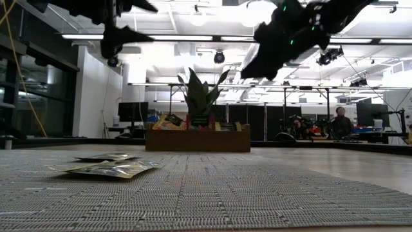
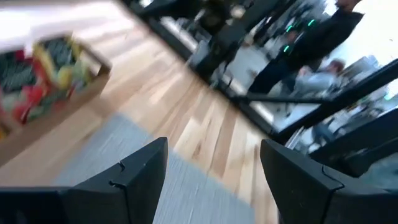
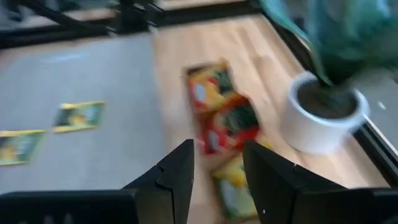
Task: Pick & Place Tea
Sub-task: Put the yellow tea bag into the right section of the wooden organizer
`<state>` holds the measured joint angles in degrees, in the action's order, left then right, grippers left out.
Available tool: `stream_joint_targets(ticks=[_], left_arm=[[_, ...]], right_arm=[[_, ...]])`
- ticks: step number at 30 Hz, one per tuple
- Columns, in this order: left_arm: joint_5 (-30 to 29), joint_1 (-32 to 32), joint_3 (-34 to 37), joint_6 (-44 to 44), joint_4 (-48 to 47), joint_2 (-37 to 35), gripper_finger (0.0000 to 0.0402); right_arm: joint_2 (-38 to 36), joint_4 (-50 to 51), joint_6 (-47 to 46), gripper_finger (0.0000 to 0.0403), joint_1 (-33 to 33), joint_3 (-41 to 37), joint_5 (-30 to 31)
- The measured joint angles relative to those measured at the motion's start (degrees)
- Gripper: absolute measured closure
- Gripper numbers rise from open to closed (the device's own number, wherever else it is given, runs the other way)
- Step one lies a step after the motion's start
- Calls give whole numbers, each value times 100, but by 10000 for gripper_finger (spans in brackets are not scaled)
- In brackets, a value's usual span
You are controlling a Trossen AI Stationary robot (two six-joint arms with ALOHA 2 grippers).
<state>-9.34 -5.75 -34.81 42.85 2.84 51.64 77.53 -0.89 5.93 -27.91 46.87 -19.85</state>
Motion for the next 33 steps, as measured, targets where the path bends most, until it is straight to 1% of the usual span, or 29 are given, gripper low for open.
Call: stream_joint_targets(ticks=[3,6,8,11,13,15,18,24,27,33], left_arm=[[54,-85,0,142,-480,0,147],[31,-231,0,267,-823,0,147],[-40,-378,0,349,-862,2,147],[-324,-678,0,416,-950,2,147],[-620,-927,0,493,-948,4,147],[-927,-1201,0,548,-952,2,147],[-1215,-1580,0,697,-1034,54,147],[-1355,-2202,-15,1228,-973,526,147],[-1375,-2464,0,1474,-930,949,147],[-1366,-2763,0,1962,-367,1855,147]], right_arm=[[-315,159,-5,269,444,1,77],[-511,184,-142,269,981,1,542],[-544,102,-344,269,1337,1,827],[-529,-53,-666,269,1819,1,1124],[-485,-188,-897,269,2116,1,1322],[-461,-181,-1087,269,2373,1,1486],[-400,-268,-1366,269,2724,1,1680],[-85,-533,-1654,270,3403,1,2122],[122,-672,-1827,270,3653,1,2360],[641,-1052,-2246,270,4006,1,2401]])
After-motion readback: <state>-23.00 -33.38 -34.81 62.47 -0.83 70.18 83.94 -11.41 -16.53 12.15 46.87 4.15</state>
